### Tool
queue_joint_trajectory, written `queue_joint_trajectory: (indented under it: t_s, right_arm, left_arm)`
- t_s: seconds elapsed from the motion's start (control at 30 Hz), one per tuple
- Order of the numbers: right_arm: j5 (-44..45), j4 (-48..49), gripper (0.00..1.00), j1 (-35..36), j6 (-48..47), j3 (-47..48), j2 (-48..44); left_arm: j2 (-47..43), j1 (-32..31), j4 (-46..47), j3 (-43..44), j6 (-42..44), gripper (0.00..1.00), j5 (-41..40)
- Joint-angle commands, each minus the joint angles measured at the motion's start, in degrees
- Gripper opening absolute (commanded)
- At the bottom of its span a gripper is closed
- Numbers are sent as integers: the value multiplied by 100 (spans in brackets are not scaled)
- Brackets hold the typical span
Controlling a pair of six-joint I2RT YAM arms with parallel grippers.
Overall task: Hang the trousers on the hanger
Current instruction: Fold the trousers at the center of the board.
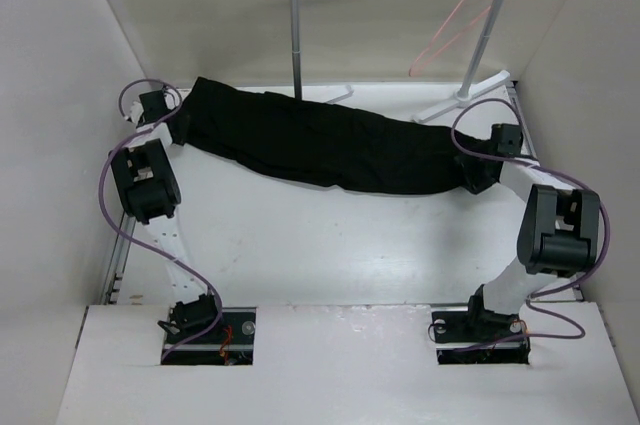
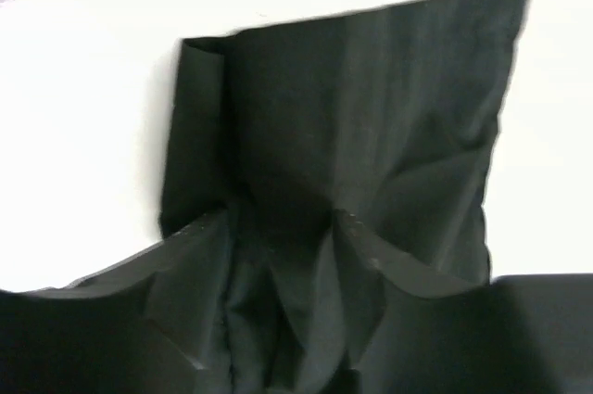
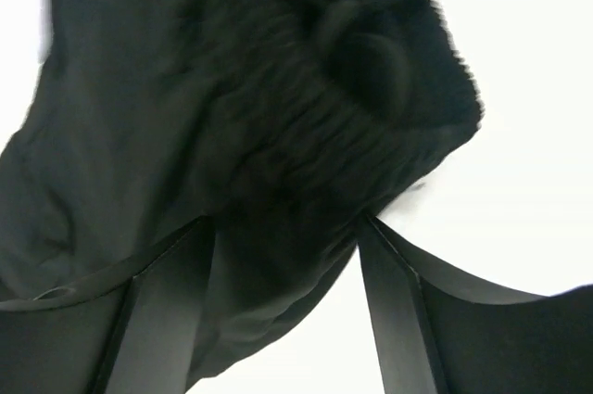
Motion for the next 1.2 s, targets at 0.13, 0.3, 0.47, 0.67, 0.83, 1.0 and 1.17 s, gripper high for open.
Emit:
queue_joint_trajectory:
  t_s: [0.13, 0.3, 0.47, 0.67, 0.83, 1.0, 1.17]
  right_arm:
    - [-17, 245, 29, -188, 294, -119, 369]
    - [378, -27, 11, -478, 286, -250, -87]
    - [590, -212, 8, -654, 303, -610, -702]
    - [590, -212, 8, -654, 303, -611, -703]
    - [590, -212, 8, -654, 303, -611, -703]
    - [590, -212, 8, -654, 303, -611, -703]
    - [590, -212, 8, -654, 303, -611, -703]
  left_arm:
    - [38, 133, -497, 33, 4, 13, -348]
    - [-549, 326, -902, -580, 21, 7, -840]
    - [-1489, 414, -972, -1617, 21, 5, -1148]
    - [-2834, 467, -1744, -2672, 170, 5, -1850]
    - [-3976, 871, -2386, -3621, 381, 5, -2334]
    - [-4952, 950, -2756, -4624, 487, 14, -2624]
    - [-5910, 1091, -3178, -4626, 724, 39, -2572]
